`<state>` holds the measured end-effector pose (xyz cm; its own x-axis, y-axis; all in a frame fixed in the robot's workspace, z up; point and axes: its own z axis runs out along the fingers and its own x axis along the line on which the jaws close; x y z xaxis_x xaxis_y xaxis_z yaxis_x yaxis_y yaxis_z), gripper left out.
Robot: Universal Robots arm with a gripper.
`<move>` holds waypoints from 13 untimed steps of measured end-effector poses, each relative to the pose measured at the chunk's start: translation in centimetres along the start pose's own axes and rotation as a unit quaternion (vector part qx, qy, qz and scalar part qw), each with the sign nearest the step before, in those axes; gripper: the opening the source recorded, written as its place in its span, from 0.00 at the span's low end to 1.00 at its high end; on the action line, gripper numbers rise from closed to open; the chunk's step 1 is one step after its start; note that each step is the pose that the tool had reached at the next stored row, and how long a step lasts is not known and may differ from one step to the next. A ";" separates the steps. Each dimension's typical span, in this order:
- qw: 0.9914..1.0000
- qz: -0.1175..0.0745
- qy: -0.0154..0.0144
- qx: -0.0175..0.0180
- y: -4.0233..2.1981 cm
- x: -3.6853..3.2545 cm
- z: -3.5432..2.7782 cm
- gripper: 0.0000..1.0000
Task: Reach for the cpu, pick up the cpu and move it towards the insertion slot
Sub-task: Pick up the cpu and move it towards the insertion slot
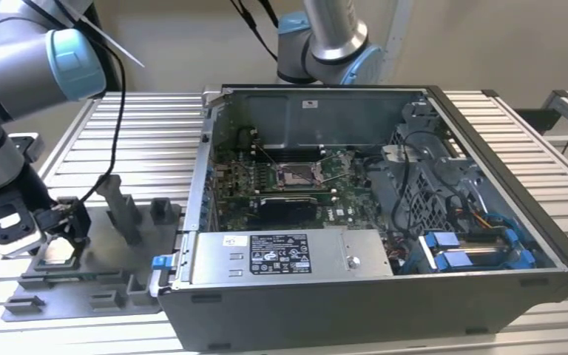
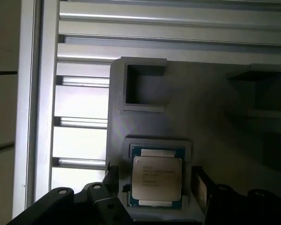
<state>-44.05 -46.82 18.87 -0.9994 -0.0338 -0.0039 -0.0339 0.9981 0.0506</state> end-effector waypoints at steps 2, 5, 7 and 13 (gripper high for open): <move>1.000 0.000 0.000 0.000 -0.01 -0.03 0.07 1.00; 1.000 0.000 0.000 0.000 -0.03 -0.12 0.18 1.00; 1.000 0.000 0.000 0.000 -0.03 -0.13 0.19 1.00; 1.000 0.000 0.000 0.000 -0.03 -0.14 0.21 1.00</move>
<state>-43.91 -46.83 18.66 -0.9994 -0.0338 -0.0038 -0.0340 0.9981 0.0505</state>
